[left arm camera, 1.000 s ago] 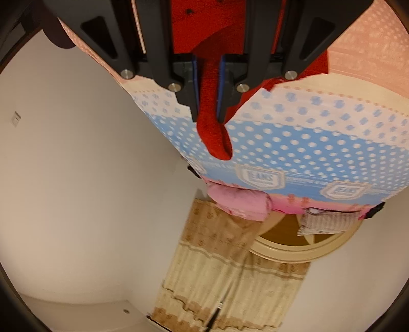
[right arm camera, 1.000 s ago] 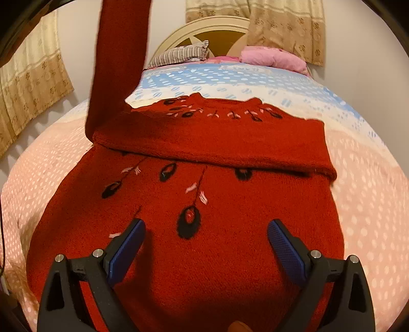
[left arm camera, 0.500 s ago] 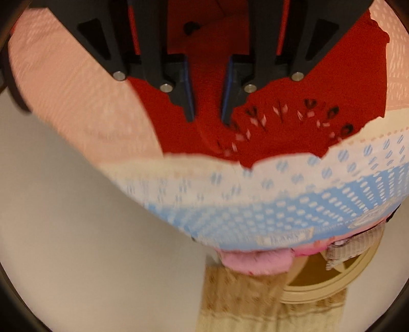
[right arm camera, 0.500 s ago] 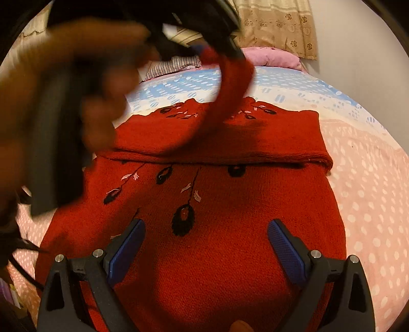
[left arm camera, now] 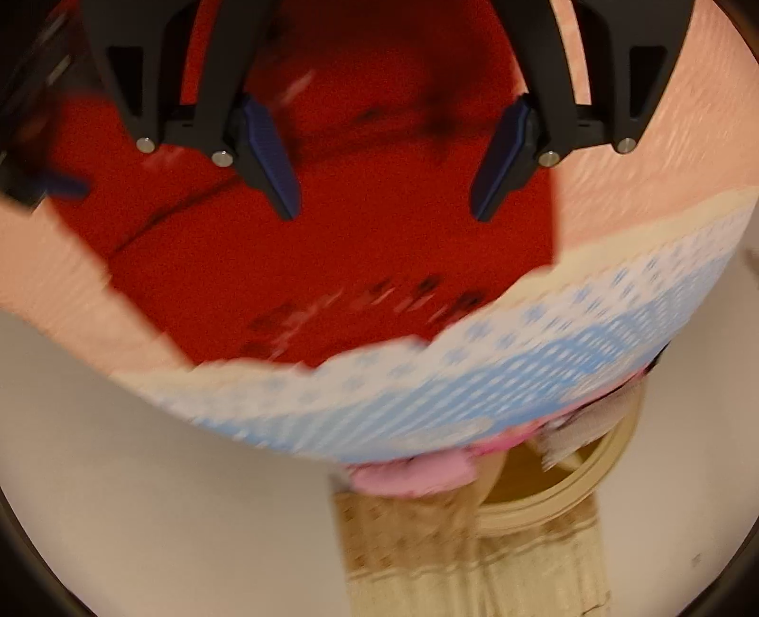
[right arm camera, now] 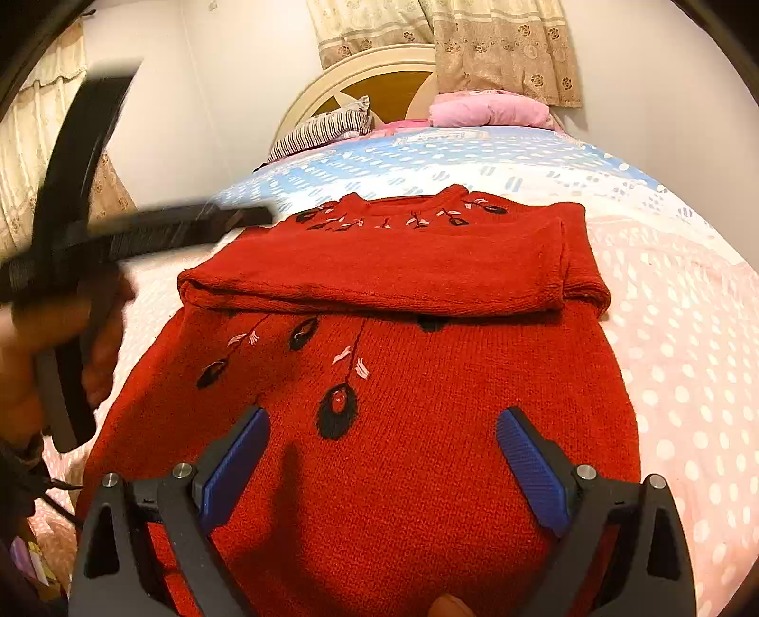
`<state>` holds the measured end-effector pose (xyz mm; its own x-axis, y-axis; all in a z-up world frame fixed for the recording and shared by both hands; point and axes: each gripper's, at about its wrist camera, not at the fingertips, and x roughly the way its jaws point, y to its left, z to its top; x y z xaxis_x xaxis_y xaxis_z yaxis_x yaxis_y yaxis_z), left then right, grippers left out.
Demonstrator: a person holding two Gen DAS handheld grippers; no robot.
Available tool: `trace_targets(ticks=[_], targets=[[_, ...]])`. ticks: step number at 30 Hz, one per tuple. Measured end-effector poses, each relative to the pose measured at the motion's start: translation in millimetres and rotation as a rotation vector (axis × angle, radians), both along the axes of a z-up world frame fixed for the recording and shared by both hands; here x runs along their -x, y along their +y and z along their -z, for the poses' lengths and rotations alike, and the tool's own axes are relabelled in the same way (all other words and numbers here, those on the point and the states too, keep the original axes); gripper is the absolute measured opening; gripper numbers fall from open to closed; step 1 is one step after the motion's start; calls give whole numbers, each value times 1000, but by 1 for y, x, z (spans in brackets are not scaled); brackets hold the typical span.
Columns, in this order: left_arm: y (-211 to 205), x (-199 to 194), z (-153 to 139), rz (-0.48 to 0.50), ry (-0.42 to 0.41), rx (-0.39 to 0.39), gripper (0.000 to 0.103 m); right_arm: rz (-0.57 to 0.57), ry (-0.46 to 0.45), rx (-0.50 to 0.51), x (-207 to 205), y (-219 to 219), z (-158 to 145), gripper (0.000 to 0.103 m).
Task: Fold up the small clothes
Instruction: 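Lay the sleeve down with the left tool while the right tool grasps the sweater side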
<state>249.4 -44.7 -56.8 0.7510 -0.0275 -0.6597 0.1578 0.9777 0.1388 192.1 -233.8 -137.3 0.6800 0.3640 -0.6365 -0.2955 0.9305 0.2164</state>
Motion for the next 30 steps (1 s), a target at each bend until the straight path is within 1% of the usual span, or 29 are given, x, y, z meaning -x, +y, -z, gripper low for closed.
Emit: trace_targets(ticks=[2,4,6,8,10,12,13,16,18,20,21,24,25,26,28,30], targets=[[28,5,13,-58,31,32,77,7,2,3,-1,0,1,97],[54,7,24,-106,65,97,77,14,6,17,-1,2,1,97],[71,5,32,-137,99,159,77,20,10,47,1,6,1,97],[78,3,37,-146,116,210,77,27,13,87,1,11,2,97],[80,-3,42,-146,128,231,77,32,13,119,1,15,2,97],[82,-12,46,-166,145,252,77,37,13,138,0,16,3,97],[89,-13,49,-182,153,264,80,40,11,137,0,15,2,97],[103,-18,54,-280,160,252,92,41,12,93,0,7,0,97],[105,-18,59,-280,170,256,94,50,19,43,1,-2,-4,97],[99,-16,59,-279,167,210,95,90,15,26,-2,-13,-13,97],[100,-15,59,-282,166,206,96,111,11,20,-6,-20,-18,97],[105,-13,60,-288,166,234,98,178,24,-26,-23,-43,-33,96],[107,-12,60,-288,164,241,98,196,29,-43,-29,-50,-37,93],[107,-12,59,-288,162,244,98,207,39,-55,-37,-56,-40,83],[107,-11,60,-287,162,244,98,229,68,-31,-55,-63,-41,70],[107,-12,60,-284,165,243,99,229,78,-1,-67,-62,-40,65]])
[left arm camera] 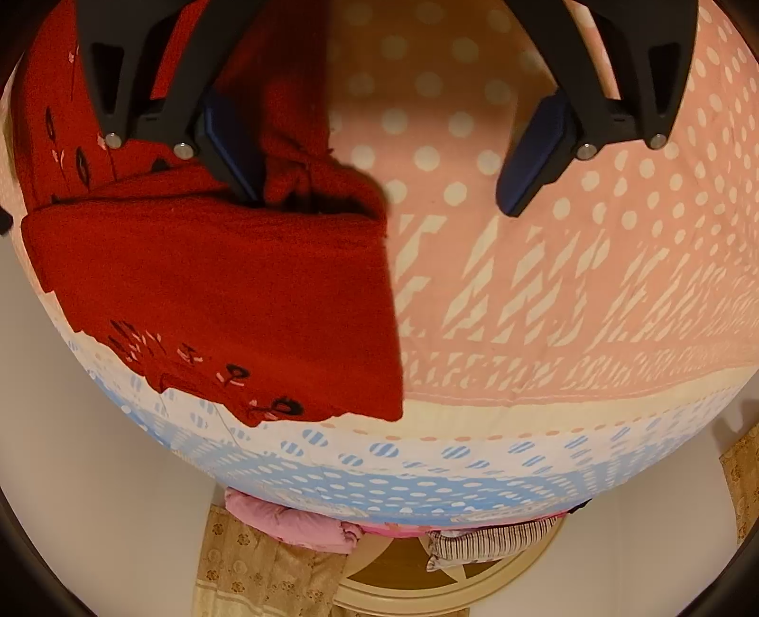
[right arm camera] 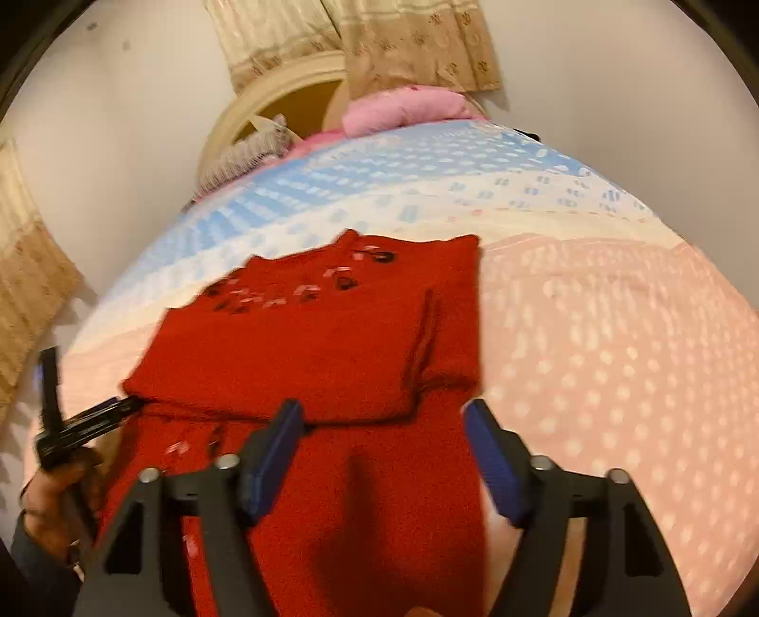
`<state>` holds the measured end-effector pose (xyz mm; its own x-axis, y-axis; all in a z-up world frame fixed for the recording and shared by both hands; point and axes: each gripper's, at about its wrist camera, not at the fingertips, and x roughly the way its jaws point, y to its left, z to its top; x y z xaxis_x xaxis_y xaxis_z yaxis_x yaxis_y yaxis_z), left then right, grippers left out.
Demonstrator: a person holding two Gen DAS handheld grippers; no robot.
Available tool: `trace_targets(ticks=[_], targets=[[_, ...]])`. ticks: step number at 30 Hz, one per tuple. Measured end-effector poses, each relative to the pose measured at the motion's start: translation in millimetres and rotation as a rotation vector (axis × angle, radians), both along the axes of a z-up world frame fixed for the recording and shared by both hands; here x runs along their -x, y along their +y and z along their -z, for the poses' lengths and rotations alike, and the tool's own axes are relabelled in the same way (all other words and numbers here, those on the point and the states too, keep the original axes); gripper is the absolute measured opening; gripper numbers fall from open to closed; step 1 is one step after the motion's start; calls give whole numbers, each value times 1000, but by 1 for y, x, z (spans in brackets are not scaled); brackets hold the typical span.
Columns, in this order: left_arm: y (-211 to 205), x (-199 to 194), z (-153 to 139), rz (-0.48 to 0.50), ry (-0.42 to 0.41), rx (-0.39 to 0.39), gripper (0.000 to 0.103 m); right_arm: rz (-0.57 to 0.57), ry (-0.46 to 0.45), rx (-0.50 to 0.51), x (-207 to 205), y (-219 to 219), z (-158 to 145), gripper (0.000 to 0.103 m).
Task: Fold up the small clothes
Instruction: 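Lay the sleeve down with the left tool while the right tool grasps the sweater side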
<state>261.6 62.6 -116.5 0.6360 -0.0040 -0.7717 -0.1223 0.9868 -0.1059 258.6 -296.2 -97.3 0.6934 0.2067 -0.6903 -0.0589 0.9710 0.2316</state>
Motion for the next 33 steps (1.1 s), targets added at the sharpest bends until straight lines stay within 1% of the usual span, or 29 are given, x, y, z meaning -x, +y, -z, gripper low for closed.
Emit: trace_targets(ticks=[1,2,4,6,8,9,11,12,14,17,19,22,24,25,27,28,30,31,32,33], targets=[[0,0,0,0,0,0,99,-7,3,10,-5,1,0,61],[0,-1,0,0,0,-1,100,-18,6,28,-12,5,1,59],[0,-1,0,1,1,0,100,-19,14,62,-20,9,3,58],[1,0,0,1,1,0,100,-9,28,67,-31,10,6,50],[1,0,0,0,1,0,100,-34,51,70,-39,13,13,27],[1,0,0,-1,1,1,100,-49,63,78,-41,16,15,24],[2,0,0,-7,-3,6,100,-76,80,110,-44,20,18,10],[3,1,0,-11,-5,11,100,-81,75,117,-43,20,17,9],[5,1,0,-20,-8,16,101,-78,45,121,-39,16,9,8],[5,1,0,-20,-6,9,101,-38,-16,113,-32,2,-8,8],[5,1,0,-20,-6,10,101,-11,-30,109,-31,-7,-14,7],[5,1,1,-21,-6,7,101,26,-6,106,-35,-20,-9,7],[6,1,1,-23,-7,8,101,-12,44,90,-41,-19,2,8],[6,1,1,-24,-9,10,101,-35,81,109,-43,-15,12,8],[8,3,0,-28,-15,21,101,-34,84,144,-42,-13,17,9],[9,4,-1,-30,-17,24,101,-31,77,134,-40,-14,17,10],[12,11,-4,-39,-34,45,101,-3,76,98,-37,-22,12,18],[16,17,-7,-43,-43,67,101,13,62,88,-33,-26,7,31],[20,24,-9,-55,-53,82,101,21,40,87,-30,-27,2,39],[24,31,-12,-71,-65,94,101,23,19,90,-27,-28,-3,40]])
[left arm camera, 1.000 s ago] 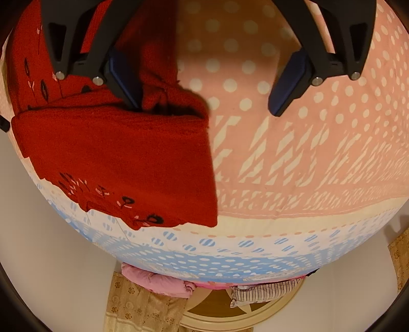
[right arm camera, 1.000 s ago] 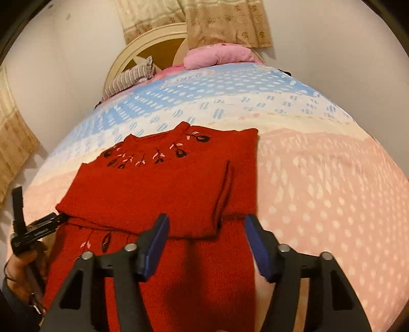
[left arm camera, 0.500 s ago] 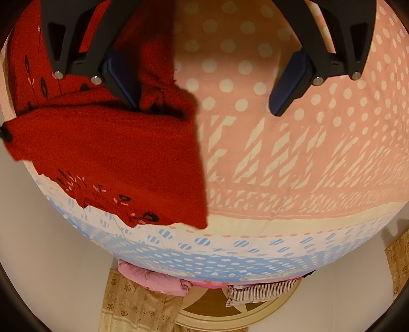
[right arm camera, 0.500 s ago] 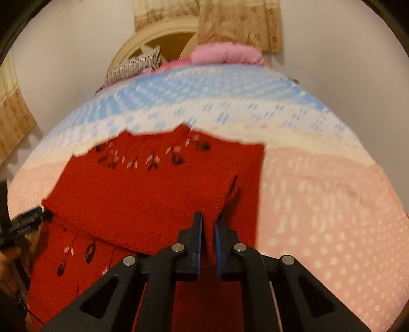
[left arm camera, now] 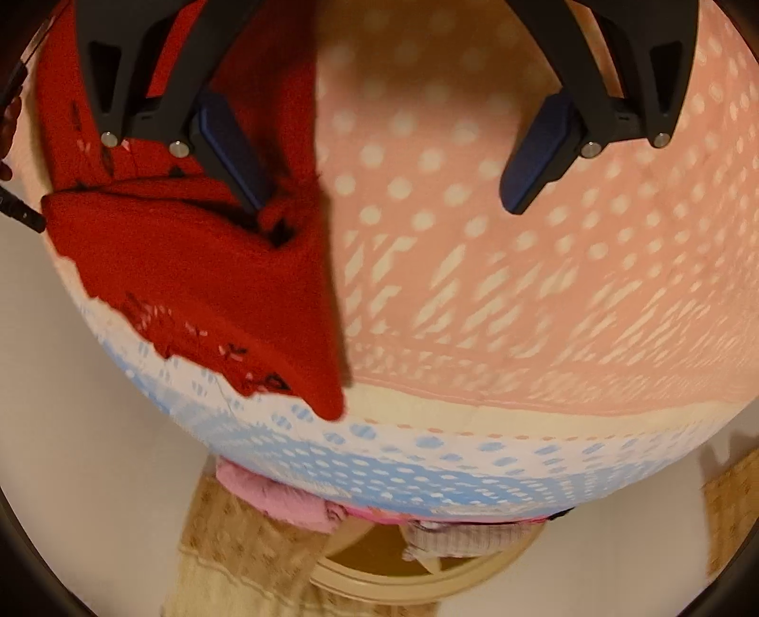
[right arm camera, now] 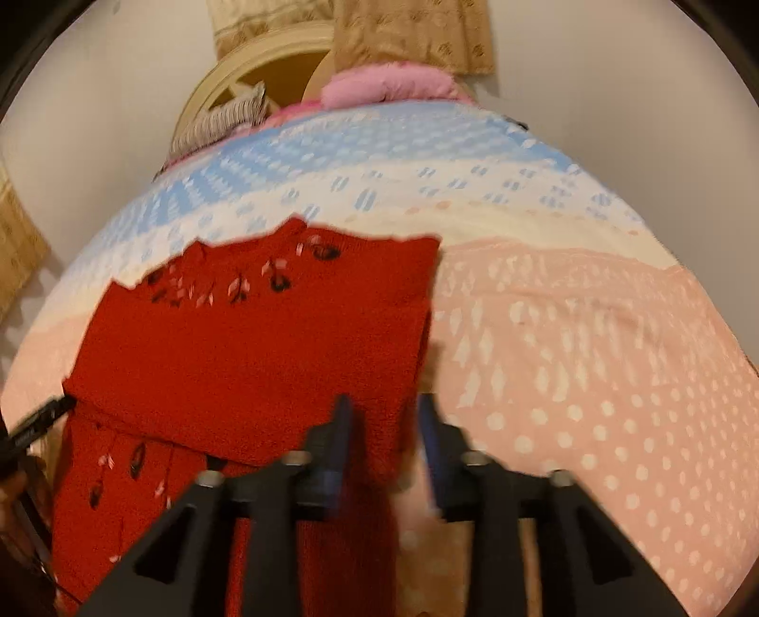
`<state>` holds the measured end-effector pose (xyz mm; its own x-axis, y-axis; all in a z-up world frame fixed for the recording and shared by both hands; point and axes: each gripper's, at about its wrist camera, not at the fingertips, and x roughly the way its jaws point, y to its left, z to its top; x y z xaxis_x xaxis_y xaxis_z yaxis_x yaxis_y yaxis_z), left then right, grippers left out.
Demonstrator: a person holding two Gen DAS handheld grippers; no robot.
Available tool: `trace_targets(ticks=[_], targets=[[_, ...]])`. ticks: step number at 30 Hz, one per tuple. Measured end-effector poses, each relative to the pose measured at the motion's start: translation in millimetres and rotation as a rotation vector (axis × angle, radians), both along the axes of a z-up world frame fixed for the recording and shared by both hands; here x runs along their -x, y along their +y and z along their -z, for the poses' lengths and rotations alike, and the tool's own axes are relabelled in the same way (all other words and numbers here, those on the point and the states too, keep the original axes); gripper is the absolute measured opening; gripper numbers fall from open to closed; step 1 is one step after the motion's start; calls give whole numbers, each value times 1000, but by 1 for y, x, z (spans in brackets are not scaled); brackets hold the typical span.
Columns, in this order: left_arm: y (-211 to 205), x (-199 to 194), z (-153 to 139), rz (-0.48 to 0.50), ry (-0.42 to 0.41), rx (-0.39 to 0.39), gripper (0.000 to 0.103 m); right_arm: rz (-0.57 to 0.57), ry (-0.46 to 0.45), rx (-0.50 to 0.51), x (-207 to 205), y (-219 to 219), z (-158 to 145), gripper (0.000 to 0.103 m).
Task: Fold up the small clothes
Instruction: 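Lay the sleeve down with the left tool while the right tool grasps the sweater side, then release the sweater with both tools and pull them back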
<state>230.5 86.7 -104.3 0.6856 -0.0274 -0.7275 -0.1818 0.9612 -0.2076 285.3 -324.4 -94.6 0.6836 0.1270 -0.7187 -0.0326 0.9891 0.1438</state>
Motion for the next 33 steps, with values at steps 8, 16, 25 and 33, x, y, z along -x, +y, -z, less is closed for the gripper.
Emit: trace_targets(ticks=[8,16,25,33], targets=[[5,10,-34,-19,-98,6,101,-63,-69,22,0,27,-21,40],[-29,-32,-22,11,-46,-147,101,-153,11,67,-25,74,9,41],[-21,-38,2,25,37,-149,103,-150,19,47,-29,70,36,42],[-20,-39,8,20,55,-131,103,-186,22,90,-28,92,37,63]])
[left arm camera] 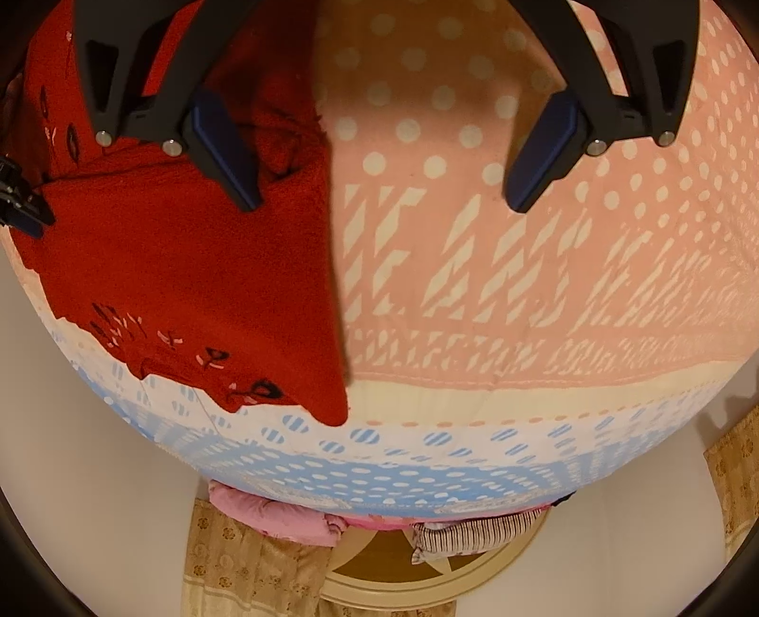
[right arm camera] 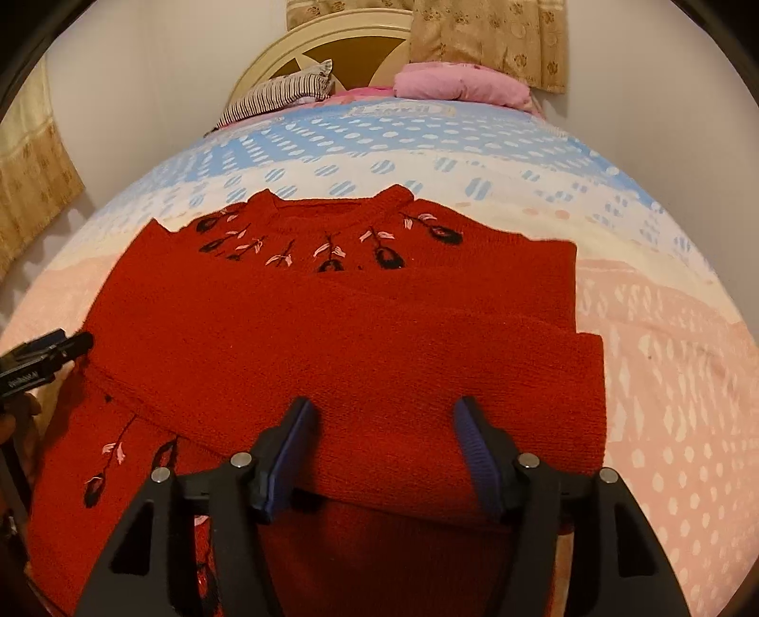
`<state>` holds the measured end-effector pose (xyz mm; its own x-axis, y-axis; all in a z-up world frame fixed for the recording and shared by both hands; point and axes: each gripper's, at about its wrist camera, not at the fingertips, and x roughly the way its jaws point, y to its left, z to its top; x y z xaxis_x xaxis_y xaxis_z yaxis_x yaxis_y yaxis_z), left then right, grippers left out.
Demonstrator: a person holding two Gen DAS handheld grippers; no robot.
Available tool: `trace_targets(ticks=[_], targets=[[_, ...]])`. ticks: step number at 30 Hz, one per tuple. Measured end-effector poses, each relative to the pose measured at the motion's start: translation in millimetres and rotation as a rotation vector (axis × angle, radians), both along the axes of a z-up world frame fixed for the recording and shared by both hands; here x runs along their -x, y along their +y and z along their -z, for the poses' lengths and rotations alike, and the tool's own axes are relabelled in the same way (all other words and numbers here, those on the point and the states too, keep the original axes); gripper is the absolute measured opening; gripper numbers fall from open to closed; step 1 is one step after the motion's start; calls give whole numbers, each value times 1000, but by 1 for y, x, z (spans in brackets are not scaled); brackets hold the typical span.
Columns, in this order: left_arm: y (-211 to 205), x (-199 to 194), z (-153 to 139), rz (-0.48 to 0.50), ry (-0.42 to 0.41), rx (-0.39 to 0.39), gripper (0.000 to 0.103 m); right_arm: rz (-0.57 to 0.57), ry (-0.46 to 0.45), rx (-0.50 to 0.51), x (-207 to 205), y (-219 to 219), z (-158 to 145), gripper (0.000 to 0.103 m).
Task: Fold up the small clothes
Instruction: 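Release the sweater with both tools and pull them back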
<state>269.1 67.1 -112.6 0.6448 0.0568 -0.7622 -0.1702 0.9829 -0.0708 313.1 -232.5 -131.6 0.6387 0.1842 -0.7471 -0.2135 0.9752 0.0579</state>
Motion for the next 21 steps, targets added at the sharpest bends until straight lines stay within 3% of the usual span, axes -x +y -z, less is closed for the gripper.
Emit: trace_targets(ticks=[8,16,21], targets=[[7,2,4,-7,5,35,103,-11,3,-21,-2,3,3,71],[7,2,4,-3,5,35,103,-5,5,-51,0,-1,5,72],[-2,12,1,21,11,14,103,-21,13,-34,3,2,5,79]])
